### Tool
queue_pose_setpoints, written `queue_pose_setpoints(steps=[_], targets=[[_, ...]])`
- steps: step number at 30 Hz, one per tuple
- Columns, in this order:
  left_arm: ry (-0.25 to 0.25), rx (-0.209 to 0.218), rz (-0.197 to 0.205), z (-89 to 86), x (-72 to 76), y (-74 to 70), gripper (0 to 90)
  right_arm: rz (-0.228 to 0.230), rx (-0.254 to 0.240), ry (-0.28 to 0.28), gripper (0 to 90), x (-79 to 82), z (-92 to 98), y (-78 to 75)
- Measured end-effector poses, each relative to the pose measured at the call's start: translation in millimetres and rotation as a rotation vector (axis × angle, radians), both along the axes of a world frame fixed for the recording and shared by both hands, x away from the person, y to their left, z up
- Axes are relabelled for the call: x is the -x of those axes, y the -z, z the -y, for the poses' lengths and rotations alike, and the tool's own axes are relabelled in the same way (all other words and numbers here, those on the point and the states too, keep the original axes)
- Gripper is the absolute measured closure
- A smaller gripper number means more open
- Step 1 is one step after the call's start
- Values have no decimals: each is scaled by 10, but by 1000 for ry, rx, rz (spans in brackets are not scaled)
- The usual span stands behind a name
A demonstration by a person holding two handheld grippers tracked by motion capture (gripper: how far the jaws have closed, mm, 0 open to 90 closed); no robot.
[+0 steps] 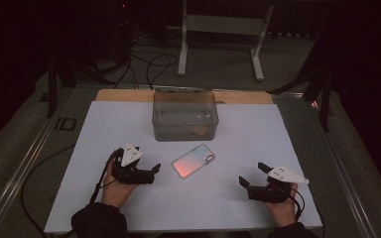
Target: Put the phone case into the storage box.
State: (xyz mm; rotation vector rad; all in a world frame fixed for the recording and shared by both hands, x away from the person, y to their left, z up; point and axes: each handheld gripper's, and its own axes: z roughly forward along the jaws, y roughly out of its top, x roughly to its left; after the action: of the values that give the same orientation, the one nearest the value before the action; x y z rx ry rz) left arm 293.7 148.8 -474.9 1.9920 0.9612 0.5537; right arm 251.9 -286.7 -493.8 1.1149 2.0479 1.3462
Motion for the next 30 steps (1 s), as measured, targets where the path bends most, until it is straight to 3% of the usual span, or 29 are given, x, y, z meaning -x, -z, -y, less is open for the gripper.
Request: queue_pose_setpoints(steps=[25, 30], targets=[[33, -7, -47, 281, -177, 47, 109, -7, 8, -4, 92, -7, -5, 9], [44, -26, -57, 359, -197, 69, 120, -8, 8, -5, 92, -7, -7, 10]])
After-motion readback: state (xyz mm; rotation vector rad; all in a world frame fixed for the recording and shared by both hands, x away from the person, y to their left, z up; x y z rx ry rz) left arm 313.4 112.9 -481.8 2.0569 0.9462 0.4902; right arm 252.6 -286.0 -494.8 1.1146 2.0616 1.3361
